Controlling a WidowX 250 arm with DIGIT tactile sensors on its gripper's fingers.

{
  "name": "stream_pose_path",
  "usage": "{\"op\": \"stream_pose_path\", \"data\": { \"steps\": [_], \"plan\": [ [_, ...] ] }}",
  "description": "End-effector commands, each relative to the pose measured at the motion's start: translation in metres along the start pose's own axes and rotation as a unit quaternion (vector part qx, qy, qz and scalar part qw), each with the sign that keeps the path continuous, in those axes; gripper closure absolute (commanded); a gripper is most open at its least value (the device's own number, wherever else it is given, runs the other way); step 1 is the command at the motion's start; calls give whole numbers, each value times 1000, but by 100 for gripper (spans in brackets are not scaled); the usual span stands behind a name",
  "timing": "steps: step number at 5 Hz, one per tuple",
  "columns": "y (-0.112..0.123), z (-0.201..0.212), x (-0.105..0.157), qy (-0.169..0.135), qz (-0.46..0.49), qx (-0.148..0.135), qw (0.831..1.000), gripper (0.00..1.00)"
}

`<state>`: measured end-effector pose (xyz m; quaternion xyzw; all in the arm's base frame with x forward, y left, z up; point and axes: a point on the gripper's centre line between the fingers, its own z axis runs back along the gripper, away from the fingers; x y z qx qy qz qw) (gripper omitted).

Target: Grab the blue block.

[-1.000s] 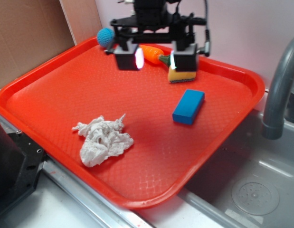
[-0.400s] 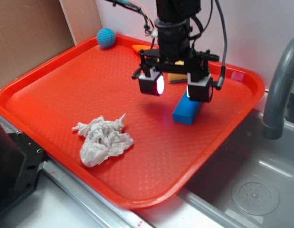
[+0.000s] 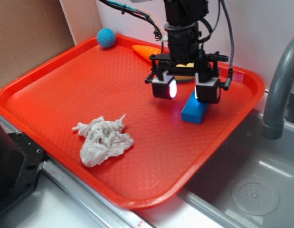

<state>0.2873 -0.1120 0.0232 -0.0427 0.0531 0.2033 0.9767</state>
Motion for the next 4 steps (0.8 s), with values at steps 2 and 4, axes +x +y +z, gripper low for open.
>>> {"op": "stream_pose_path", "data": {
  "steps": [2, 4],
  "plan": [
    [10, 64, -17, -94, -18, 9, 995, 0],
    [4, 56, -15, -80, -26, 6, 996, 0]
  ]
}}
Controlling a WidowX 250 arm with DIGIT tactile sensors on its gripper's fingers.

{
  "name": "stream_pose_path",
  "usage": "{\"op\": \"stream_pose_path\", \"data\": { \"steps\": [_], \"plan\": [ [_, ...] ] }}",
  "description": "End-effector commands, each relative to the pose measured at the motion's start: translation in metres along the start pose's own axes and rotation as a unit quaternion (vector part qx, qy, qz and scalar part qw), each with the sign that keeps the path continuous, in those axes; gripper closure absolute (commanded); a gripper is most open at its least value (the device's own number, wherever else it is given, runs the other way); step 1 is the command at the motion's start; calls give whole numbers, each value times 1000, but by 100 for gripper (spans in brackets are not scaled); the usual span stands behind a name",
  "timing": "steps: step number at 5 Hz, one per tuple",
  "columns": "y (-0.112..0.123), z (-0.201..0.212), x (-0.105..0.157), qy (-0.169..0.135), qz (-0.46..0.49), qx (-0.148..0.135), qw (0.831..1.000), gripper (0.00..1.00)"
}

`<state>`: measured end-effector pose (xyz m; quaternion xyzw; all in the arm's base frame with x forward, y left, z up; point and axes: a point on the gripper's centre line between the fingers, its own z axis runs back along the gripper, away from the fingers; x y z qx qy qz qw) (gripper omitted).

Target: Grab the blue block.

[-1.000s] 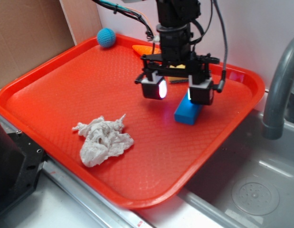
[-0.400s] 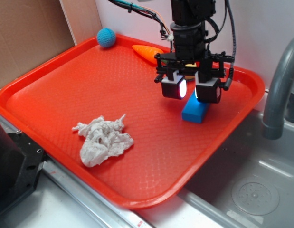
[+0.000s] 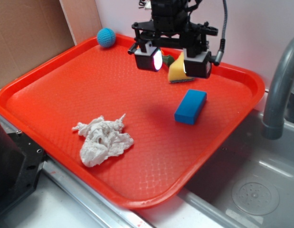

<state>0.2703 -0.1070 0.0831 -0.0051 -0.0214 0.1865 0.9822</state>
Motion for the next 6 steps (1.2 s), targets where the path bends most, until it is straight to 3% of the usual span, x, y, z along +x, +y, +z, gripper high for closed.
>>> {"op": "stream_pose_path", "data": {
  "steps": [1, 2, 4, 5, 6],
  "plan": [
    [-7, -16, 7, 16, -14, -18, 1000, 0],
    [-9, -37, -2, 36, -17, -25, 999, 0],
    [-14, -74, 3, 82, -13, -10, 997, 0],
    [-10, -73, 2, 87, 0, -4, 996, 5],
    [4, -44, 5, 111, -36, 24, 993, 100]
  ]
}}
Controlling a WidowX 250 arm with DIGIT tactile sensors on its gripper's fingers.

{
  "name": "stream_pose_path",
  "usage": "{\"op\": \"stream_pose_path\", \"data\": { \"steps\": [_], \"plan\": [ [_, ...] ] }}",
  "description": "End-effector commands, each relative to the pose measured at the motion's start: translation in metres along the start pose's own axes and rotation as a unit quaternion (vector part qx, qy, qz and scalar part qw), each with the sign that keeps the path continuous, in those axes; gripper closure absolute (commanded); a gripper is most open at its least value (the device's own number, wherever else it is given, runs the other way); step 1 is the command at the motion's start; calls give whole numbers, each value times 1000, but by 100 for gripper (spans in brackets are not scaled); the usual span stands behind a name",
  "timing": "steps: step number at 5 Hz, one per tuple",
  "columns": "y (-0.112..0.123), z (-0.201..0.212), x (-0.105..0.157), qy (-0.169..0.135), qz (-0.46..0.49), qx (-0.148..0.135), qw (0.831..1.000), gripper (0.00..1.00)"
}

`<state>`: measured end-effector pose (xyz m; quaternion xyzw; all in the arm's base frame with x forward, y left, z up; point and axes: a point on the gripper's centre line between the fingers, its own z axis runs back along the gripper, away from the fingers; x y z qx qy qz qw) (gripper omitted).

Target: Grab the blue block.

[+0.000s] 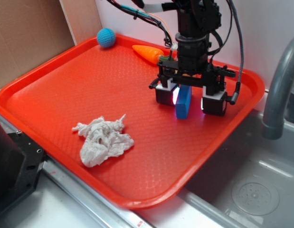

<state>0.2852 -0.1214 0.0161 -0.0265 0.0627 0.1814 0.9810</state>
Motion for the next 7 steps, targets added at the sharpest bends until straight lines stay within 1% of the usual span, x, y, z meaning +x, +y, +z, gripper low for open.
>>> {"op": "stream_pose_path", "data": {
  "steps": [1, 2, 3, 4, 5, 6, 7],
  "plan": [
    [46, 71, -22, 21, -109, 4, 994, 100],
    [72, 120, -33, 30, -204, 5, 979, 100],
    [95, 169, -46, -15, -296, 30, 955, 100],
    [91, 185, -42, -32, -287, 30, 957, 0],
    [67, 158, -31, -44, -247, 22, 968, 0],
    [47, 128, -15, -73, -188, 70, 977, 0],
    [44, 94, -3, -95, -129, 60, 985, 0]
  ]
}}
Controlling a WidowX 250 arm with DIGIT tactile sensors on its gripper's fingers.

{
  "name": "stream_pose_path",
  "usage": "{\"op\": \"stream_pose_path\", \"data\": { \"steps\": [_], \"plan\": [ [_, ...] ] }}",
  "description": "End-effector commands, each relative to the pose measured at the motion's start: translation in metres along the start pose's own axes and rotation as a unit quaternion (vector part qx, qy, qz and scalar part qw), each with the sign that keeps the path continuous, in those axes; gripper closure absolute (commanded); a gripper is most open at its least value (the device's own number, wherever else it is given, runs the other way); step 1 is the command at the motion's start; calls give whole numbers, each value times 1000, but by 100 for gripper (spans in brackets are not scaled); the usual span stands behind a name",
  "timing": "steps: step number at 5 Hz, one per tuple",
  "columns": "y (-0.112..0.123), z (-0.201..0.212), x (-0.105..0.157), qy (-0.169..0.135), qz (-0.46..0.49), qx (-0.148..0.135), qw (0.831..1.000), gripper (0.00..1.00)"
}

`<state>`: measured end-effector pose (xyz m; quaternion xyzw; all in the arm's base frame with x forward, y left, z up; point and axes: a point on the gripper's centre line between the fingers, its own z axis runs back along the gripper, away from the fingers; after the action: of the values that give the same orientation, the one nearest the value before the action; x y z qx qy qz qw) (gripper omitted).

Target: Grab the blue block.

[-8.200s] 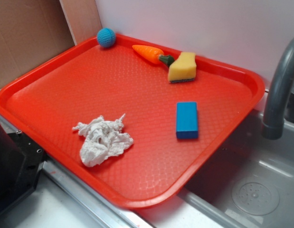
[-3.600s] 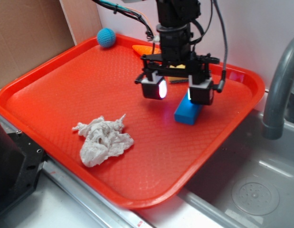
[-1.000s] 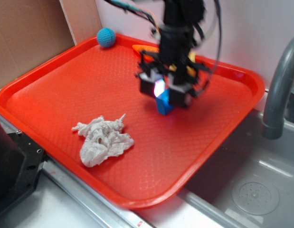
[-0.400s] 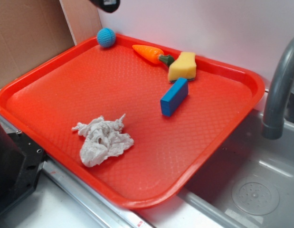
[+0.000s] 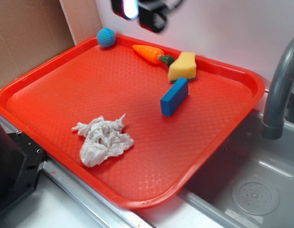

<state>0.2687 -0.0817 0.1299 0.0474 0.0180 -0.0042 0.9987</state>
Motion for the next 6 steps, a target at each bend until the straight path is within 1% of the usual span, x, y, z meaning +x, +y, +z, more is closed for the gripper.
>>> {"op": "stream_pose_path", "data": {
  "steps": [1, 2, 3, 4, 5, 6],
  "plan": [
    [-5, -56, -15, -24, 61, -25, 998, 0],
    [-8, -77, -29, -4, 64, -28, 998, 0],
    [-17, -97, -24, -5, 55, -54, 997, 0],
    [-28, -92, -20, -15, 39, -61, 997, 0],
    [-20, -73, 13, -26, 42, -61, 997, 0],
    [-18, -70, 21, -22, 59, -53, 997, 0]
  ]
}}
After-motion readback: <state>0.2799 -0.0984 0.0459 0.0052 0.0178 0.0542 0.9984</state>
